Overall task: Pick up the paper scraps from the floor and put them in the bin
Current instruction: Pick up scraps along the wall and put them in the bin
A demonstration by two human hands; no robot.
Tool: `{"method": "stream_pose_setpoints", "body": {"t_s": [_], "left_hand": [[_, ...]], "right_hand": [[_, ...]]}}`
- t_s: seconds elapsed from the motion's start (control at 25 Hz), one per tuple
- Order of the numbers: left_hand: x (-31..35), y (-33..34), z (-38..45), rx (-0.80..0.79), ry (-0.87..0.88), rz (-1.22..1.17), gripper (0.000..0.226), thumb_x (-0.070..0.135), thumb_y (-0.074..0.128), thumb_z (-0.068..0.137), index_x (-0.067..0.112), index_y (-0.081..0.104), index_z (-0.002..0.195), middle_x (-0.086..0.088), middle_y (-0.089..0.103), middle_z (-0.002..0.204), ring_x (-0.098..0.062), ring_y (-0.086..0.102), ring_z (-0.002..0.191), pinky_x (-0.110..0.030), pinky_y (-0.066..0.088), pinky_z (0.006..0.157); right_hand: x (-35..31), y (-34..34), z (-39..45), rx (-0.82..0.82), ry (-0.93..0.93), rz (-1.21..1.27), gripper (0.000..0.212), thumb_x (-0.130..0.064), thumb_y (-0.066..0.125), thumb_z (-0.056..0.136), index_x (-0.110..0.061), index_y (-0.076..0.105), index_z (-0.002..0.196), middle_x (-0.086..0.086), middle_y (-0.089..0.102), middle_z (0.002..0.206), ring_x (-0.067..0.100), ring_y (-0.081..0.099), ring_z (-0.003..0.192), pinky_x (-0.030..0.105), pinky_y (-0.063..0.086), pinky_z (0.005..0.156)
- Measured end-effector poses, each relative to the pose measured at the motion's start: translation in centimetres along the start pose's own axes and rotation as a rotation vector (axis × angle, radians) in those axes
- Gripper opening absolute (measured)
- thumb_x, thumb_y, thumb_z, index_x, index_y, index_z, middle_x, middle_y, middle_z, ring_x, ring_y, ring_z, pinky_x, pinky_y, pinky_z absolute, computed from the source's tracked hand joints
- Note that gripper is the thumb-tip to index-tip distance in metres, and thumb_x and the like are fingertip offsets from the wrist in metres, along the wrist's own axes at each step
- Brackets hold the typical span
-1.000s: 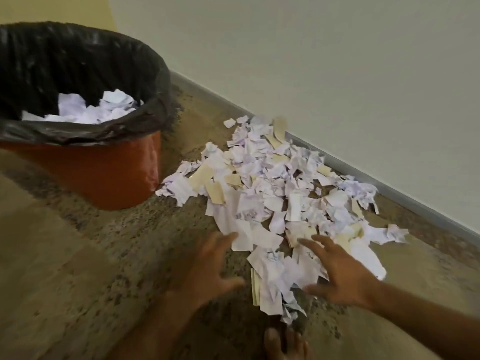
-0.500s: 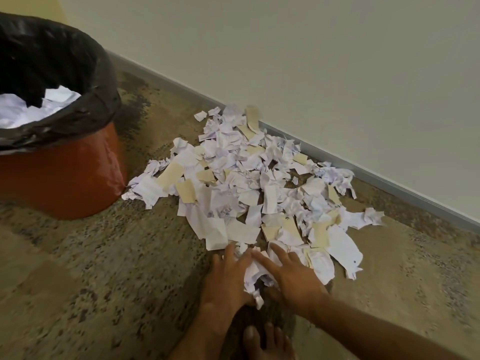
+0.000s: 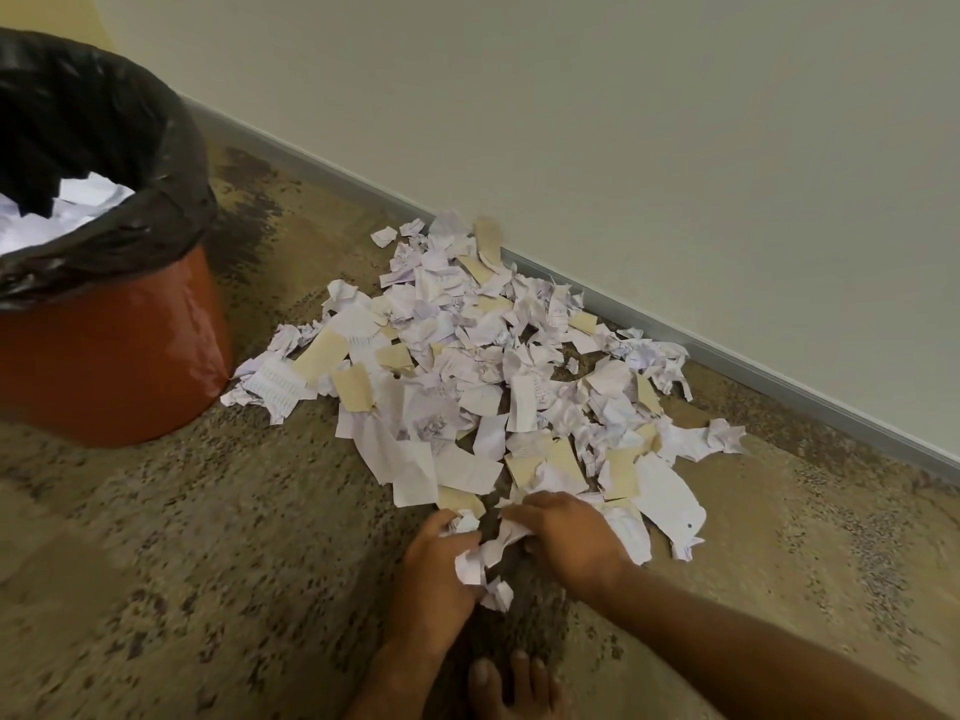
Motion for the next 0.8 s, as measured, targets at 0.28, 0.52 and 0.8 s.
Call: {"method": "stream_pose_setpoints", "body": {"t_s": [0.28, 0.52, 0.8], "left_hand": [[0.0, -4.8, 0.0, 0.114, -0.056, -0.092, 0.066, 0.01, 0.089, 0.065, 0.024, 0.065, 0.126, 0.009, 0.045, 0.144, -0.006, 0.042, 0.126, -0.006, 0.032, 0.094], [2.9, -11.9, -1.1, 0.193, -0.007, -0.268, 0.067, 0.008, 0.092, 0.058, 0.028, 0.069, 0.118, 0.018, 0.048, 0.133, 0.0, 0.04, 0.124, -0.008, 0.037, 0.096], [8.3, -27.1, -4.4, 0.405, 0.131, -0.49, 0.063, 0.006, 0.092, 0.054, 0.033, 0.072, 0.108, 0.036, 0.043, 0.118, 0.028, 0.041, 0.105, 0.005, 0.039, 0.076]], "right_hand": [[2.9, -4.8, -0.8, 0.282, 0.168, 0.466, 0.036, 0.0, 0.062, 0.083, -0.026, 0.076, 0.105, -0.007, 0.076, 0.093, 0.006, 0.071, 0.08, 0.027, 0.056, 0.082], [0.2, -14.5, -0.2, 0.454, 0.172, 0.795, 0.025, 0.001, 0.074, 0.079, -0.02, 0.079, 0.091, -0.009, 0.075, 0.093, -0.009, 0.065, 0.064, 0.007, 0.047, 0.06], [-10.3, -28.5, 3.2, 0.445, -0.061, 1.228, 0.028, 0.016, 0.062, 0.081, -0.009, 0.075, 0.085, 0.007, 0.075, 0.076, 0.011, 0.065, 0.058, 0.018, 0.047, 0.052]]}}
Point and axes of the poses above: each hand's wrist, its own z-axis towards the middle knuckle, its own y-axis out of the palm, x = y × z, the point moved 7 cm from there along z, towards the middle knuckle
